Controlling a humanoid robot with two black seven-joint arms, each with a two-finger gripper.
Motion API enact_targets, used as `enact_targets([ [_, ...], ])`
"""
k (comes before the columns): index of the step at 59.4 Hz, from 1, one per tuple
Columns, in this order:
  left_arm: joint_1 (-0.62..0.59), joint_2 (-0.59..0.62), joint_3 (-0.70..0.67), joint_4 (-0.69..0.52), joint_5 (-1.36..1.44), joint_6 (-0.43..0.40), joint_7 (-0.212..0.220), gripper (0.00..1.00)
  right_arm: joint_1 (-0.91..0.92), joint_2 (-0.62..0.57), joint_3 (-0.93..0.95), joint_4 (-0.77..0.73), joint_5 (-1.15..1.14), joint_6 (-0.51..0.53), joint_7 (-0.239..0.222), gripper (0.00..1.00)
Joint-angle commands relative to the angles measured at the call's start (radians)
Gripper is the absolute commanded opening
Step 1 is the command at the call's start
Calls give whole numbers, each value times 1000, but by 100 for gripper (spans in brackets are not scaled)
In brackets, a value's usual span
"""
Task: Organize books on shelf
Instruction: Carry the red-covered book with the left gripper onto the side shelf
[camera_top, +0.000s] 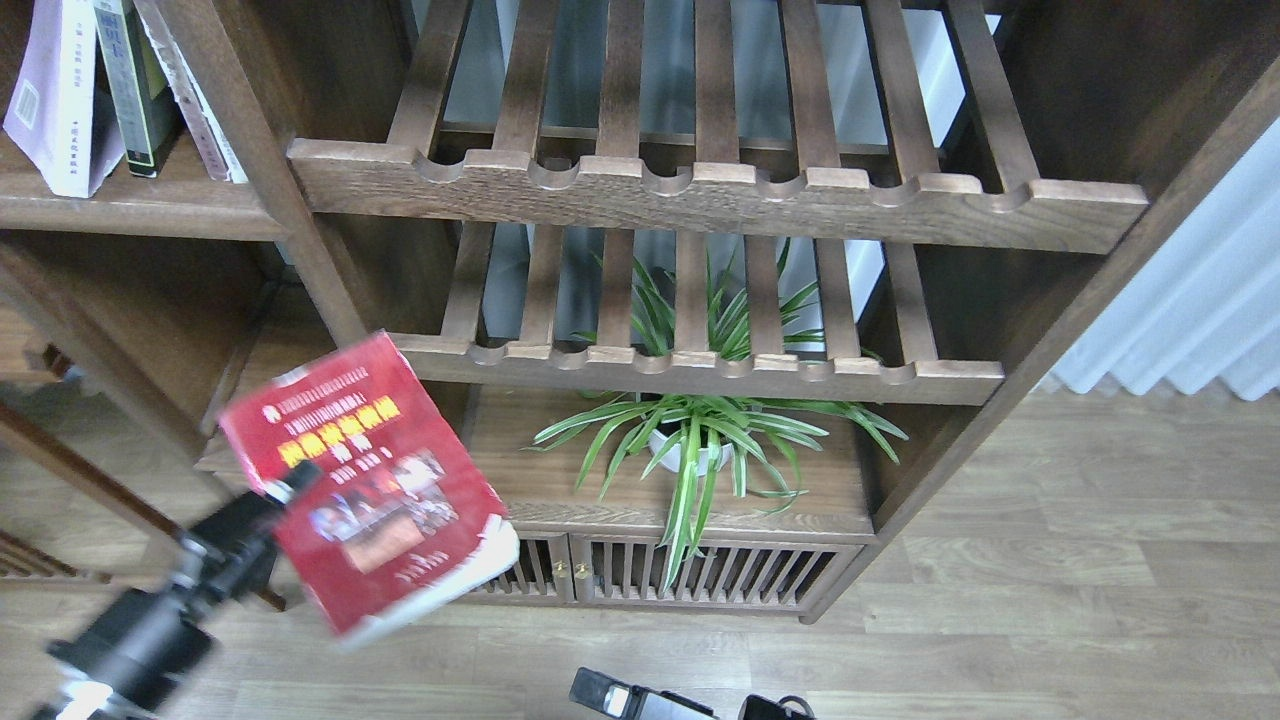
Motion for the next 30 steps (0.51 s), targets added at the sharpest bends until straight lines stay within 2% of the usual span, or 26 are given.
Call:
enact_targets([
  [1, 19, 42, -174, -8, 13, 0, 37, 8, 14, 1, 0, -14, 1, 0, 0, 96],
  [5, 19, 64, -263, -8, 13, 0, 58, 8, 19, 1, 0, -23, 1, 0, 1, 96],
  [14, 21, 104, -415, -6, 13, 0, 63, 8, 17, 2, 1, -41, 1, 0, 1, 96],
  [22, 19, 133, -579, -3, 15, 0, 100, 7, 17, 5, 1, -58, 1, 0, 1, 96],
  [30, 19, 165, -696, 14, 20, 0, 112, 7, 17, 8, 0, -60, 1, 0, 1, 96],
])
